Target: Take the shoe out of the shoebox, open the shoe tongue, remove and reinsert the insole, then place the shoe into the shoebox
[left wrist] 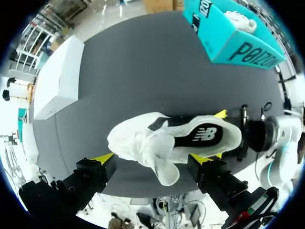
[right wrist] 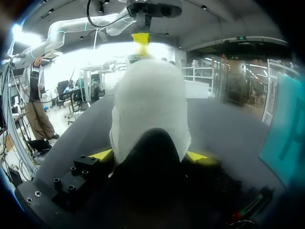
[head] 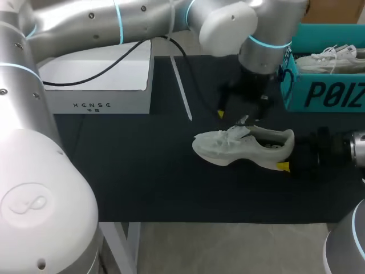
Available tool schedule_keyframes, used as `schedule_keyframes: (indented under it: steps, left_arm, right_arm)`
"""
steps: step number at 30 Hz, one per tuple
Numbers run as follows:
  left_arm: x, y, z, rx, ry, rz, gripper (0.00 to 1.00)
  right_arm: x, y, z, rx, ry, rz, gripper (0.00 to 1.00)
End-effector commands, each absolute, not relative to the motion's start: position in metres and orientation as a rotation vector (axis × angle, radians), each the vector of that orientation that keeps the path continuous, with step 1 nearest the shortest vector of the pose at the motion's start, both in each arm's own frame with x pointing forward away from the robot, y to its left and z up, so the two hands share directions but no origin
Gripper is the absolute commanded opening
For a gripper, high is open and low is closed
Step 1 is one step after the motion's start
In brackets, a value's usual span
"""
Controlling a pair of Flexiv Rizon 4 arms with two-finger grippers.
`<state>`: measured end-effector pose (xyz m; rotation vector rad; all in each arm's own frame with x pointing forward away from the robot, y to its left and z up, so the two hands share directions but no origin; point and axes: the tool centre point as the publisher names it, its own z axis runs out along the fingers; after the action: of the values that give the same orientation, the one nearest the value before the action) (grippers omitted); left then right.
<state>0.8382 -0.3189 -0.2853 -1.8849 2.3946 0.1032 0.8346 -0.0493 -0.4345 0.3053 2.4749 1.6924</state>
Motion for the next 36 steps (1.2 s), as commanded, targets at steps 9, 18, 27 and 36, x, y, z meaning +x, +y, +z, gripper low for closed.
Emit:
schedule_keyframes:
  steps: [9,18,27,36]
  left_arm:
    - [0.790,-0.321,-0.261,0.047,2.947,-0.090,1.00]
    - [0.790,-0.321,-0.261,0.047,2.947,-0.090,1.00]
    - [0.791,-0.321,-0.260,0.371,2.920,0.080,1.00]
    - [0.794,-0.333,-0.258,0.555,2.924,0.046,1.00]
  right_arm:
    - [0.834,-0.049,-0.437,0.307,2.477,1.690,0.00]
    - [0.834,-0.049,-0.437,0.307,2.477,1.690,0.00]
    - [0.834,-0.049,-0.437,0.307,2.477,1.690,0.00]
    - [0.834,-0.049,-0.437,0.307,2.477,1.690,0.00]
